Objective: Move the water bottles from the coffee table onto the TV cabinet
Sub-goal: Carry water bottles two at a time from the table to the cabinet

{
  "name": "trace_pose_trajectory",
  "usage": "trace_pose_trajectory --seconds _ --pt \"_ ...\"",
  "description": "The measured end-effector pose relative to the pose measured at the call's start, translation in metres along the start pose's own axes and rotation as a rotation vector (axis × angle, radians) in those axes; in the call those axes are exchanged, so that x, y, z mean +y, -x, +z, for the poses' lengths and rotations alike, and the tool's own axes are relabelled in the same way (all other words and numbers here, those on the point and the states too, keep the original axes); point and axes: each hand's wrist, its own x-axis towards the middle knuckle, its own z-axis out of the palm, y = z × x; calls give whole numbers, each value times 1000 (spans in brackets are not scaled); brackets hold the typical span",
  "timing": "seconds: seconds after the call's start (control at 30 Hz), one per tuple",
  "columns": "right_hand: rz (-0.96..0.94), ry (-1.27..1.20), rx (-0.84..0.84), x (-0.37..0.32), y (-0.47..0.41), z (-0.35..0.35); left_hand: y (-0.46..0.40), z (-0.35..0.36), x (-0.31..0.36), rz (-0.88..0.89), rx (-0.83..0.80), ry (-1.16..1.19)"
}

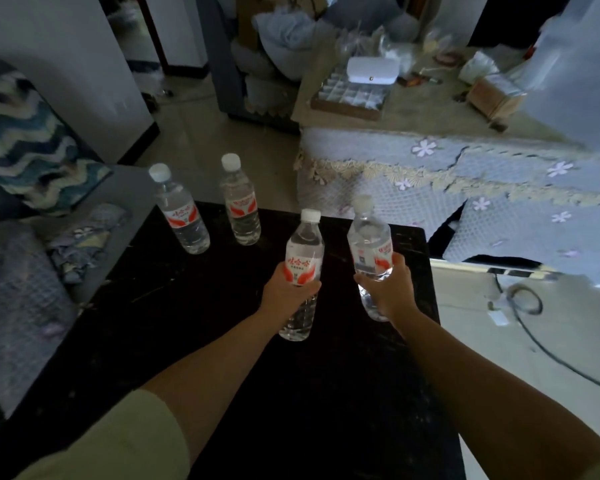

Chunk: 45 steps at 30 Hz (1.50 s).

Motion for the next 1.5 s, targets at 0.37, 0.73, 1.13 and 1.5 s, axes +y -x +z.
trace_pose_trajectory --seconds 0.37,0.73,1.13,1.5 --pt "-57 -66 25 28 132 -94 149 41 15 104 -21 -39" --pt "78 -136 245 74 221 -175 242 111 34 287 -241 -192" --pt "323 -195 813 106 334 -264 296 195 75 575 -662 -333" --pt "628 -266 1245 148 505 -278 428 258 39 771 -1146 -508"
